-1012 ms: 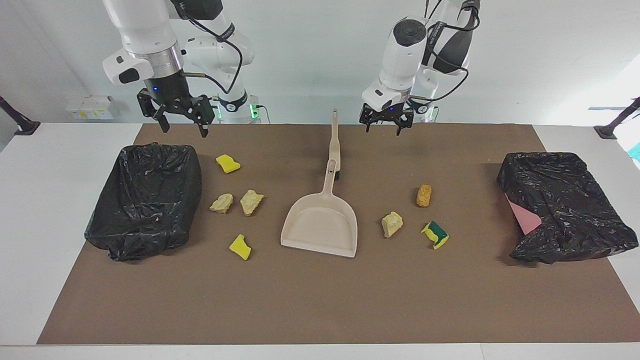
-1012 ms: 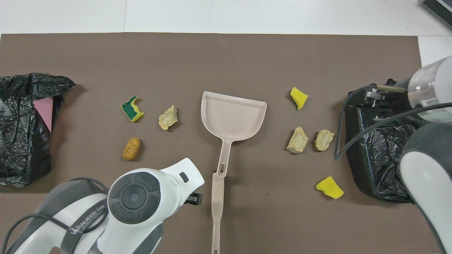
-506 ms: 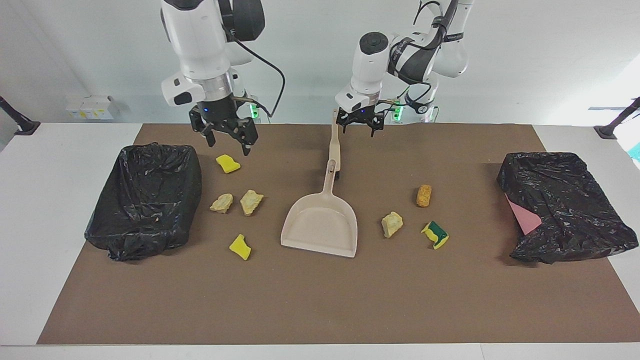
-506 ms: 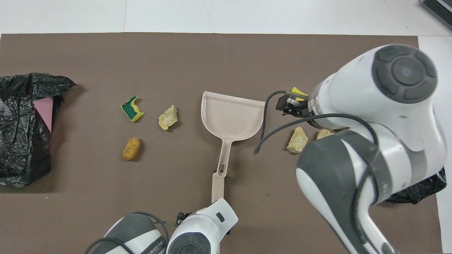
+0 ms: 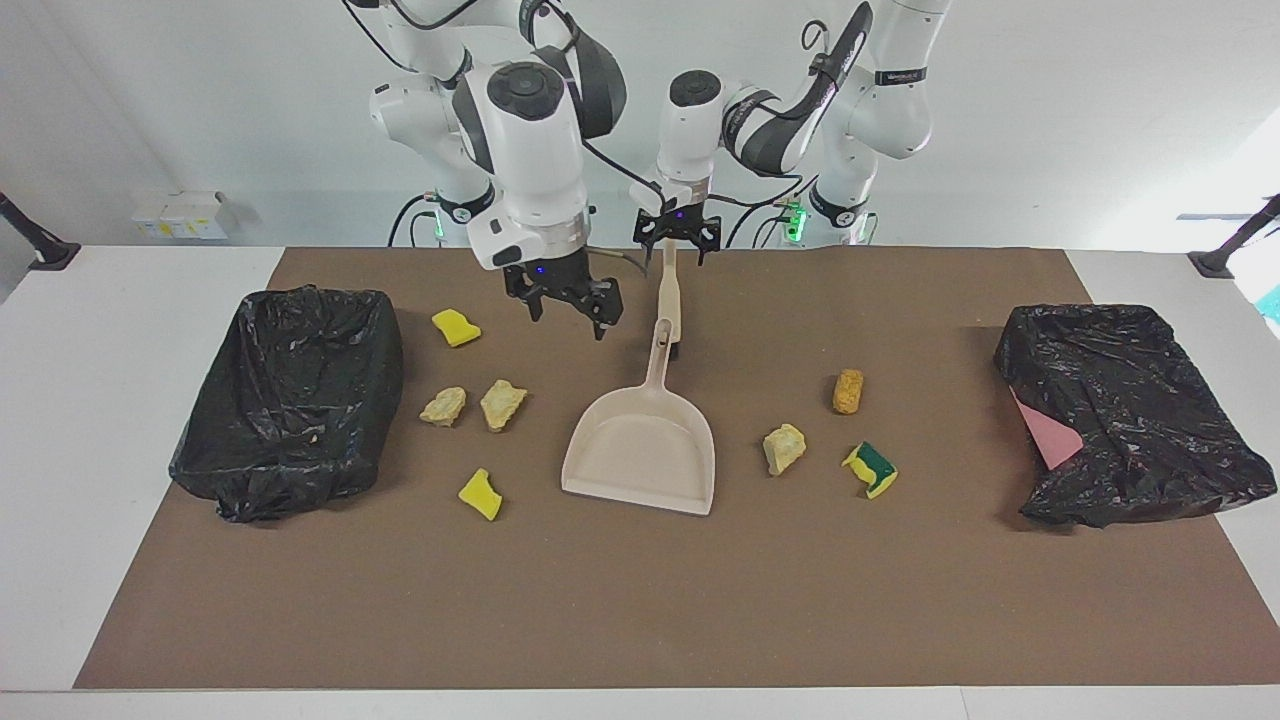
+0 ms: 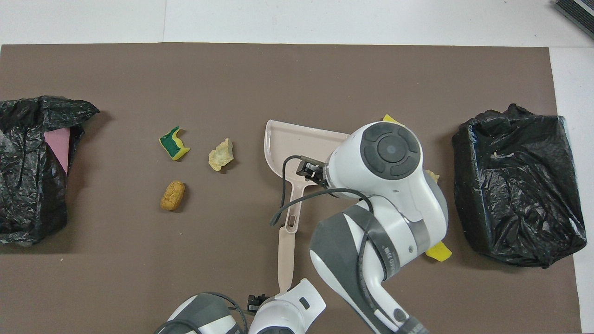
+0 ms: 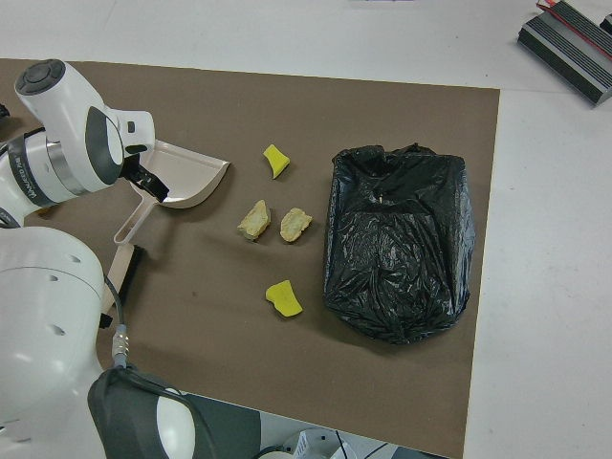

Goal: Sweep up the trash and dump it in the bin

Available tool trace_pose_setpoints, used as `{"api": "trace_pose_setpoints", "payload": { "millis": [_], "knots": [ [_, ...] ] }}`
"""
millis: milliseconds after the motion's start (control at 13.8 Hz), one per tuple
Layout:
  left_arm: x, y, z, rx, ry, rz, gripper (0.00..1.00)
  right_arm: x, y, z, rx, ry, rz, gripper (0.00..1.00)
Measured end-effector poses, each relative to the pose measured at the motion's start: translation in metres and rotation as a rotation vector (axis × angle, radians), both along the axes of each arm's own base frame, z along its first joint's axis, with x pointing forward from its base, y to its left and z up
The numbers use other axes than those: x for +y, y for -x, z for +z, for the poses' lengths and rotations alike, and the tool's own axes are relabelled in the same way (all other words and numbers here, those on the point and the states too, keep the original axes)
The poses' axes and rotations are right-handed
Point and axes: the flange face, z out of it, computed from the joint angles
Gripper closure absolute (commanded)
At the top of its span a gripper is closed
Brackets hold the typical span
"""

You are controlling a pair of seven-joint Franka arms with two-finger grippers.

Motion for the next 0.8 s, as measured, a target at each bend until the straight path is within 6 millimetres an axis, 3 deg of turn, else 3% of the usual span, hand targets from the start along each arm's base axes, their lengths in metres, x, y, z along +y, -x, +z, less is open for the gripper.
{"api": "trace_pose_setpoints", "payload": {
  "millis": [217, 434, 506, 795],
  "knots": [
    [0.001, 0.002, -0.002, 0.003, -0.005, 0.002, 0.54, 0.031, 0.012, -0.033, 0.013, 0.001, 0.025, 0.00],
    [0.002, 0.003, -0.004, 0.007, -0.008, 0.003, 0.71, 0.061, 0.025, -0.076, 0.029, 0.006, 0.070, 0.00],
    [0.002, 0.003, -0.005, 0.009, -0.006, 0.006, 0.99, 0.065, 0.027, -0.089, 0.037, 0.011, 0.076, 0.08],
    [0.002, 0.003, -0.005, 0.029, 0.005, 0.030, 1.00, 0.062, 0.027, -0.101, 0.050, 0.020, 0.080, 0.61]
  ]
}}
